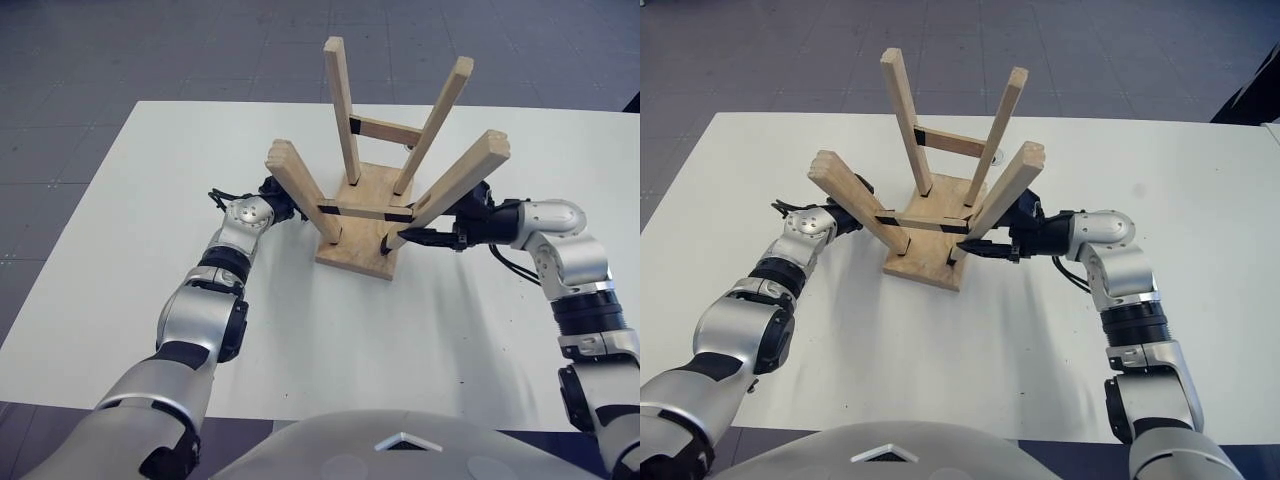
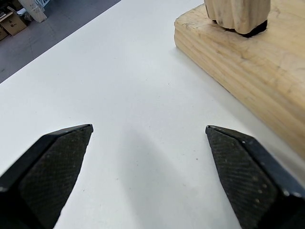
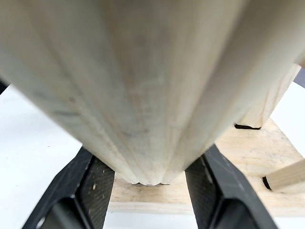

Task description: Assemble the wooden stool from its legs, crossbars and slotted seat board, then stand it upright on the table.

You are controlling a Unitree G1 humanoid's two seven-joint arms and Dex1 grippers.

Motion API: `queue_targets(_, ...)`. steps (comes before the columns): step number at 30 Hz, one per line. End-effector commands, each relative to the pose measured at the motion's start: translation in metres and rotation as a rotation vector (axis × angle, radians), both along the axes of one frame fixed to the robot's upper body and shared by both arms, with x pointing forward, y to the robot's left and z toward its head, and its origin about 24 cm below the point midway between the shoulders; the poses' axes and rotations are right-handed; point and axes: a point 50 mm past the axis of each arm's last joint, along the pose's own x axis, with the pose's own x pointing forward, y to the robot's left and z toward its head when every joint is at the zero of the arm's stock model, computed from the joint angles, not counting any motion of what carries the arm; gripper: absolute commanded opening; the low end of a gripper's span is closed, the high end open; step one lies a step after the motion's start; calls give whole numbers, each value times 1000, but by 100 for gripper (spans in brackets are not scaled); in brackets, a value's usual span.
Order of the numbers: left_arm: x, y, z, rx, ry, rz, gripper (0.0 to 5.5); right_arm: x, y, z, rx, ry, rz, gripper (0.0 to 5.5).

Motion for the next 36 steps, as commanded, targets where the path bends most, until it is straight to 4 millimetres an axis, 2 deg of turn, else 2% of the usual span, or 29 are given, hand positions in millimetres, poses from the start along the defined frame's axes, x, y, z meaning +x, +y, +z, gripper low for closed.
queue_targets(1,-2,0,-3,8,19,-13,440,2,0,-9,-21,-4,-12,203)
queue_targets(5,-2,1,-2,9,18,-11,440,-5,-1,-22,-72,3,26,203)
queue_targets(8,-1,2,-2,8,17,-8,440,-4,-1,-21,-113,-36,47,203)
queue_targets(11,-2,3,-3,4,20,-2,440,-5,8,-21,-174,-57,76,203)
queue_targets(19,-1,1,0,10,17,-13,440,-5,6,-67,-347,106,11,203)
queue_targets(23,7,7,27,-8,-47,-11,440,-3,3,-79,-504,181,67,203)
queue_targets(26,5,27,43,-73,-78,93,440,-1,0,-85,-544,210,22,203)
queue_targets(29,-14,63,47,-176,-103,286,440,-3,-1,-76,-498,199,-45,203)
queue_targets(31,-34,82,49,-196,-152,385,413,-10,-1,-72,-461,199,-88,203)
queue_targets(32,-49,86,50,-186,-193,417,381,-14,0,-70,-438,197,-122,203)
queue_targets(34,-85,73,52,-209,-276,420,348,-22,3,-67,-383,192,-209,203)
queue_targets(36,-105,58,53,-291,-311,410,308,-27,3,-67,-372,181,-277,203)
